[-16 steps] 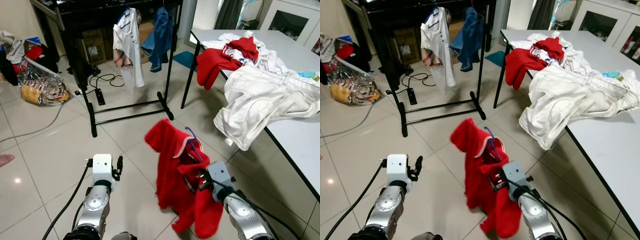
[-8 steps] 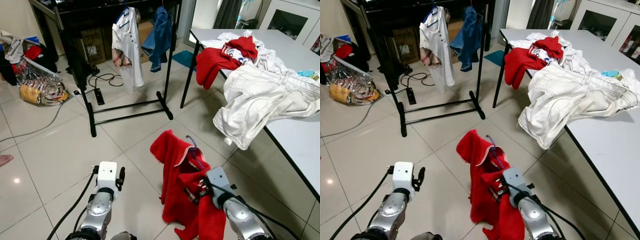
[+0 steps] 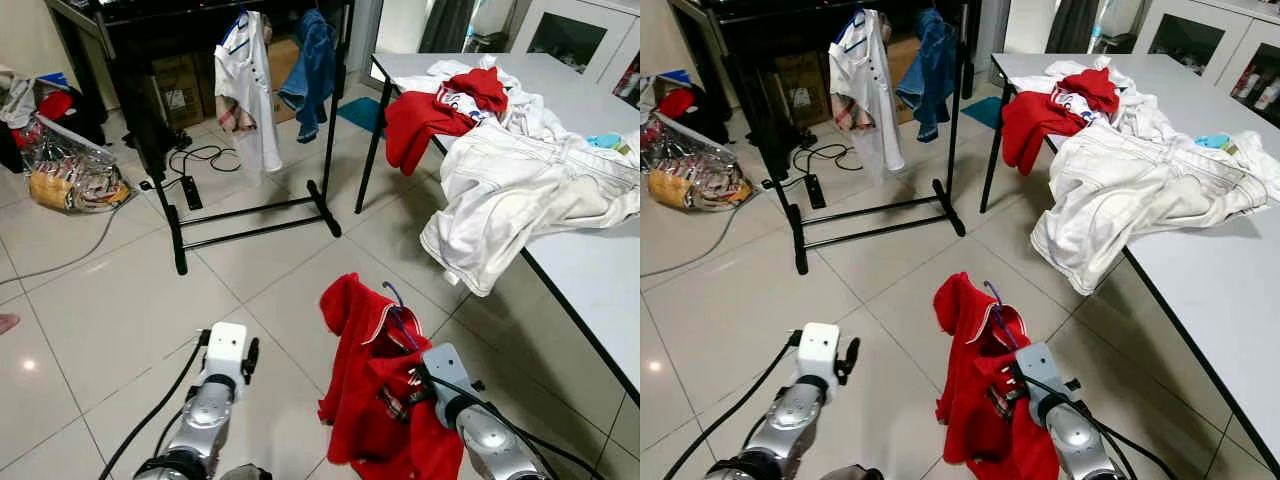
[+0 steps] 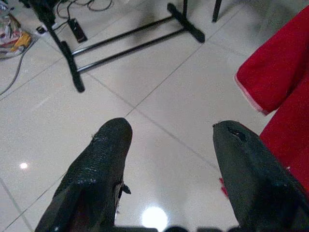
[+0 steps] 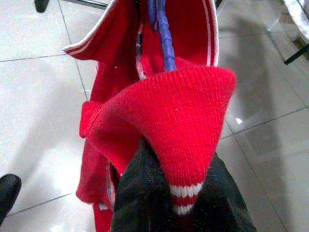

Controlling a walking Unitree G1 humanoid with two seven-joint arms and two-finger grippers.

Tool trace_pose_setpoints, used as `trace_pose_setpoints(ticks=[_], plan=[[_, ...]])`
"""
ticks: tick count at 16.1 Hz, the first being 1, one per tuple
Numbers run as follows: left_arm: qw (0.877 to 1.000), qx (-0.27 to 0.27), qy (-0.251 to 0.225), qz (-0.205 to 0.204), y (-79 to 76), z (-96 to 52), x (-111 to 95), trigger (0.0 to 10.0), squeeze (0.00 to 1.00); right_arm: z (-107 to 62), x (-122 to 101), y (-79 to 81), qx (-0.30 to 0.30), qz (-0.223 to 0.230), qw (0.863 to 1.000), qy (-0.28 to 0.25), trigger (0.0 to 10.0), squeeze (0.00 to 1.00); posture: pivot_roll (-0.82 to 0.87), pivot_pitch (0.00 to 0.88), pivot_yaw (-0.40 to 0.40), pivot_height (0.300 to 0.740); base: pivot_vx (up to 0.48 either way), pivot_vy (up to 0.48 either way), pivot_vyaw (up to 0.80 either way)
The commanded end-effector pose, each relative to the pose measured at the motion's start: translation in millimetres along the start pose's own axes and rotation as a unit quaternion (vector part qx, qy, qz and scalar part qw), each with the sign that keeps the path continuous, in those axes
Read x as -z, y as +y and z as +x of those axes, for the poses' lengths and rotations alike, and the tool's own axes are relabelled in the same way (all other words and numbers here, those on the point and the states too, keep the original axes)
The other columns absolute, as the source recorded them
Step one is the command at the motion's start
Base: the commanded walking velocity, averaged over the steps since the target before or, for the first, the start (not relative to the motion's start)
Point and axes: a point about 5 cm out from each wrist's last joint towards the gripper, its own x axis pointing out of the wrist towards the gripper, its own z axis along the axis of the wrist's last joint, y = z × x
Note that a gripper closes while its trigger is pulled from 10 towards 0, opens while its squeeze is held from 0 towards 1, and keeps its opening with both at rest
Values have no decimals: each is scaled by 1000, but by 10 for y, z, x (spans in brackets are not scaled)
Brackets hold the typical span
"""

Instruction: Hang hanger

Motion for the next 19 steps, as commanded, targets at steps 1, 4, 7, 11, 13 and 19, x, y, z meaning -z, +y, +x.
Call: trace_pose_setpoints(ticks=[1, 4, 7, 11, 13, 19], plan=[[1000, -2, 13, 4, 13, 3, 23, 10000, 0, 14, -56, -56, 15, 3, 1000, -15, 10000, 0, -20, 0, -36, 740, 0, 0, 0], [1000, -2, 26, 6, 63, -13, 73, 10000, 0, 7, -39, -49, 12, -2, 1000, -13, 10000, 0, -18, 0, -32, 740, 0, 0, 0], [999, 0, 39, 9, 75, -45, 143, 10000, 0, 10, -52, -40, 6, -9, 1000, -17, 10000, 0, -15, 0, -36, 740, 0, 0, 0], [999, 1, 46, 18, 62, -74, 198, 10000, 0, 9, -52, -47, 6, -12, 1000, -18, 10000, 0, -11, 0, -46, 740, 0, 0, 0], [999, 1, 47, 18, 61, -79, 205, 10000, 0, 7, -49, -49, 7, -12, 1000, -18, 10000, 0, -10, 0, -47, 740, 0, 0, 0], [999, -1, 39, 14, 64, -56, 159, 10000, 0, 14, -65, -29, 7, -12, 1000, -23, 10000, 0, -16, 0, -40, 740, 0, 0, 0]])
